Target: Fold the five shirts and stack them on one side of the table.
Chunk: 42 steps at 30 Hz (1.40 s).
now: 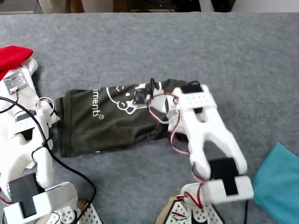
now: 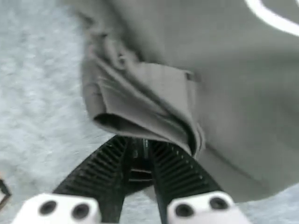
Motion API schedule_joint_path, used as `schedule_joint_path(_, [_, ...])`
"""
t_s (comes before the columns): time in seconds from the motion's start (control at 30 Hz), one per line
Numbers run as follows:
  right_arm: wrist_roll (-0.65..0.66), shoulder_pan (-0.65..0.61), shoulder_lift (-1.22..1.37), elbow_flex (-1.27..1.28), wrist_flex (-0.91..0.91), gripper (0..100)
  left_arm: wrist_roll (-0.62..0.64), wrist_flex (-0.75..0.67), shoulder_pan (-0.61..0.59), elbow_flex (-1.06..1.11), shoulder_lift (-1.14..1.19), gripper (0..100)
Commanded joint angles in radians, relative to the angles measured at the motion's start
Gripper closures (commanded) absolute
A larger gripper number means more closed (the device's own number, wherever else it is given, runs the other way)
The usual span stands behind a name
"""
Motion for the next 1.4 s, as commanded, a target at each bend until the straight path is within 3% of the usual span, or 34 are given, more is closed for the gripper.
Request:
schedule_joint_path(0.0, [0.009,0.015,0.097,-0.168,0.002,99.3,-0.006,0.008,0.002,-0.044,-0.005,98])
schedule_joint_path(0.27, [0.009,0.018,0.309,-0.507,0.129,99.2,-0.006,0.008,0.002,-0.044,-0.005,98])
schedule_joint_path(0.5, [0.009,0.025,0.479,-0.653,0.172,99.2,-0.006,0.008,0.002,-0.044,-0.005,98])
schedule_joint_path(0.9, [0.003,0.036,0.245,-0.878,0.463,99.3,-0.005,0.008,0.002,-0.044,-0.005,98])
schedule_joint_path(1.1, [-0.086,0.028,0.088,-0.768,0.58,99.3,0.0,0.008,0.002,-0.044,-0.005,98])
schedule_joint_path(1.37, [-0.238,-0.091,-0.054,-0.257,0.201,99.3,0.002,0.005,0.002,-0.044,-0.007,98])
